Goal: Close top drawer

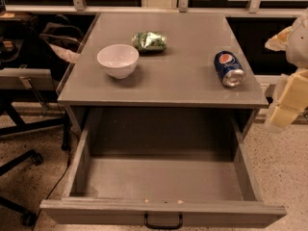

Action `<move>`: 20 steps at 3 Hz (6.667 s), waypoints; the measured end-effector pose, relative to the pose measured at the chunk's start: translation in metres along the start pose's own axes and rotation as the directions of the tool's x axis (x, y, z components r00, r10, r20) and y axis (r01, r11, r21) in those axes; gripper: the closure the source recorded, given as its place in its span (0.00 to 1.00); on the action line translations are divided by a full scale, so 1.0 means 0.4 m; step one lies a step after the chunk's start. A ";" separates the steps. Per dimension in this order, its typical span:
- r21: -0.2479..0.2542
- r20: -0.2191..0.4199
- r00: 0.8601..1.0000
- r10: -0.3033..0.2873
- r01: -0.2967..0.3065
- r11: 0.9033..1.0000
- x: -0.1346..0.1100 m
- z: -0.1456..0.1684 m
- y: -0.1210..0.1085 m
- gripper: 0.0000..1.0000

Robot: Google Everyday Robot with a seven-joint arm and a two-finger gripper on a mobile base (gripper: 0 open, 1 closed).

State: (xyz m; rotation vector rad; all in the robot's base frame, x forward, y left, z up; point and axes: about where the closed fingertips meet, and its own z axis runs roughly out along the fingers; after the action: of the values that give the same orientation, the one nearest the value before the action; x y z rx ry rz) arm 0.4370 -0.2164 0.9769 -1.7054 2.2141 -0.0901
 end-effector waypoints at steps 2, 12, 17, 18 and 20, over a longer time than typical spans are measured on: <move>0.030 0.095 0.995 0.043 -0.046 0.999 0.012 0.007 0.017 0.00; -0.107 0.358 0.890 0.283 -0.262 0.959 0.069 0.088 0.267 0.65; -0.102 0.376 0.837 0.397 -0.389 0.916 0.149 0.205 0.407 1.00; -0.093 0.338 0.826 0.451 -0.447 0.890 0.187 0.328 0.445 1.00; -0.091 0.331 0.822 0.463 -0.460 0.883 0.187 0.353 0.457 1.00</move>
Offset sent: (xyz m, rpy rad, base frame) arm -0.0075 -0.0075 -0.0117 0.1642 -0.0742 -0.0630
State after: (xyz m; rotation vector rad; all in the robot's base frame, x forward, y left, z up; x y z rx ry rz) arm 0.2945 -0.2149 0.7805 -1.0351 2.2772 0.3145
